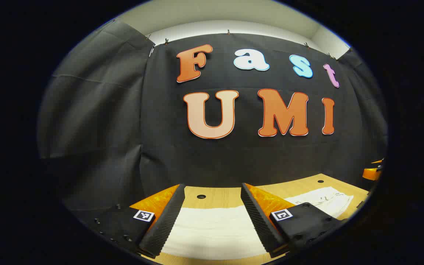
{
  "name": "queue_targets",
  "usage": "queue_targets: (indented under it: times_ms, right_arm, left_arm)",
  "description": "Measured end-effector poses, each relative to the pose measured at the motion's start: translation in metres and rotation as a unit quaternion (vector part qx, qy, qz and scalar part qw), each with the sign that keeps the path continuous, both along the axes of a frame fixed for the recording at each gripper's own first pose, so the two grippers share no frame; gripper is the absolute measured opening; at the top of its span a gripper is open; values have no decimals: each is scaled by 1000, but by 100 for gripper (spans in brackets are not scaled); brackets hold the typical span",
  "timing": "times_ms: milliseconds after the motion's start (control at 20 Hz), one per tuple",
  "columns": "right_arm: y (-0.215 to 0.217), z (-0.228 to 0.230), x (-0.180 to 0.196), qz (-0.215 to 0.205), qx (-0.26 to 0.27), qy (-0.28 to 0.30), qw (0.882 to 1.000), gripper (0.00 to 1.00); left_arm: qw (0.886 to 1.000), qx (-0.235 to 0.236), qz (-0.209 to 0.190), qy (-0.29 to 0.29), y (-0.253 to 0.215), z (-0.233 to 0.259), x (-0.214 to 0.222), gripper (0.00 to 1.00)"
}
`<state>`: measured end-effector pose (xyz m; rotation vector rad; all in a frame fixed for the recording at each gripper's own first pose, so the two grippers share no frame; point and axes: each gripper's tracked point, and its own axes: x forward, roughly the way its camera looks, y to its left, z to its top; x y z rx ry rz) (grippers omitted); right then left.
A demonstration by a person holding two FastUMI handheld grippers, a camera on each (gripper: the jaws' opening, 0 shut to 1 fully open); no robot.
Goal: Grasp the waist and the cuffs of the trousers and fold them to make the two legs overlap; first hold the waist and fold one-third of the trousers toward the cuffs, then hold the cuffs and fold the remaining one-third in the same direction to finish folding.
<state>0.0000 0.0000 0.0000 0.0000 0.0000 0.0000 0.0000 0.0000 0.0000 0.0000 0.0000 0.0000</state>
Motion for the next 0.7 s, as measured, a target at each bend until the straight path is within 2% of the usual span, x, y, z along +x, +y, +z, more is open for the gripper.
queue_targets:
  times_ms: [200,700]
  right_arm:
    - [-17,3,12,2,7,1,1000,99]
    - [-51,6,53,29,16,17,999,99]
  left_arm:
    - [1000,2,4,0,-11,6,5,99]
    - [999,8,47,-3,-35,21,15,100]
